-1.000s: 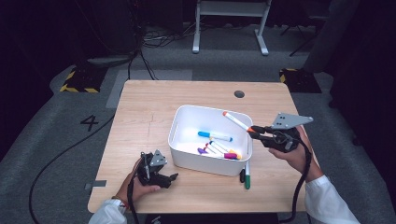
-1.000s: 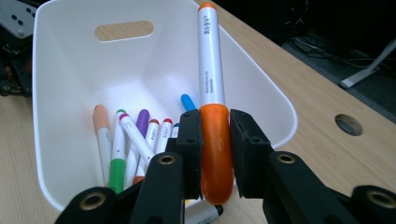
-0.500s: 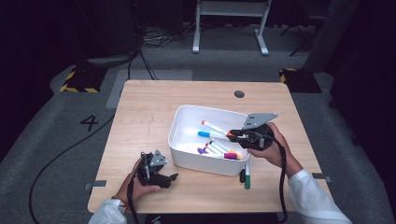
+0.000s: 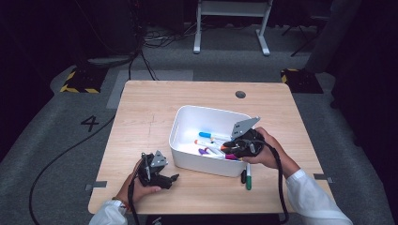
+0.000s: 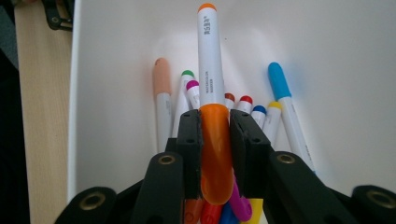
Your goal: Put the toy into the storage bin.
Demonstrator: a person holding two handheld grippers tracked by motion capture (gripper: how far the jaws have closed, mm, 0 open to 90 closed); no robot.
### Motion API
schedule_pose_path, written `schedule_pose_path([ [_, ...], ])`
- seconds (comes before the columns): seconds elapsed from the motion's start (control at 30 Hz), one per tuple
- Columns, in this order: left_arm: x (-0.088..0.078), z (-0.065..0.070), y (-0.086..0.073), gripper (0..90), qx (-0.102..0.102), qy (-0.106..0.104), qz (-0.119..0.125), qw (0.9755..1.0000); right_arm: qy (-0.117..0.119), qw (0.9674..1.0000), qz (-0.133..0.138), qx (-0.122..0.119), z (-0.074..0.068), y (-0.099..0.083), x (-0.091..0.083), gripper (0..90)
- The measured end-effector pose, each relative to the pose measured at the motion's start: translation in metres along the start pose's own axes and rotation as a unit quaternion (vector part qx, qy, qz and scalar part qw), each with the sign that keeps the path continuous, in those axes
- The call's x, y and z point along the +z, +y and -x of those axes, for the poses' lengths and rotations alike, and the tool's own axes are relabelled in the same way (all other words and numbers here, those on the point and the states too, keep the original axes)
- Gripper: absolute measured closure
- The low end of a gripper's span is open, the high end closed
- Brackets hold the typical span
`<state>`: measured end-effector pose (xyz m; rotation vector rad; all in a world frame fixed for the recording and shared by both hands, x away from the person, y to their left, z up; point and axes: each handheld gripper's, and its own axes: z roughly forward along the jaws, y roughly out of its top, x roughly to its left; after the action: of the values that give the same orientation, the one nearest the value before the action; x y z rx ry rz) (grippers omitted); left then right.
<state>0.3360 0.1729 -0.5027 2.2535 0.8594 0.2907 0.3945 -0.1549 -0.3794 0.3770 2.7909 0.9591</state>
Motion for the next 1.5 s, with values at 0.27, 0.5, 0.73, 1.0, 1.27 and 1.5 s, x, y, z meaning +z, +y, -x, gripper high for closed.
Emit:
schedule_pose_path([
  [0.27,0.0,0.0,0.0,14.9,-0.001,-0.001,0.0,1.0,0.014,0.9999,-0.002,-0.008,-0.001,0.003,0.003,75.0],
  [0.5,0.0,0.0,0.0,14.9,-0.001,-0.001,0.0,1.0,0.01,0.9999,0.01,-0.002,0.0,0.002,0.0,67.0],
  [0.73,0.0,0.0,0.0,14.9,-0.001,-0.001,0.0,1.0,-0.01,0.9995,0.03,0.008,0.003,-0.002,-0.01,55.3],
  [1.0,0.0,0.0,0.0,14.9,0.0,-0.001,0.0,1.0,-0.059,0.9957,0.058,0.042,0.002,-0.013,-0.034,37.8],
  [1.27,0.0,0.0,0.0,14.9,0.0,-0.001,0.0,1.0,-0.118,0.9873,0.084,0.065,0.001,-0.04,-0.071,31.7],
  [1.5,0.0,0.0,0.0,14.9,-0.001,-0.001,0.0,1.0,-0.148,0.9787,0.1,0.101,-0.005,-0.078,-0.091,31.3],
])
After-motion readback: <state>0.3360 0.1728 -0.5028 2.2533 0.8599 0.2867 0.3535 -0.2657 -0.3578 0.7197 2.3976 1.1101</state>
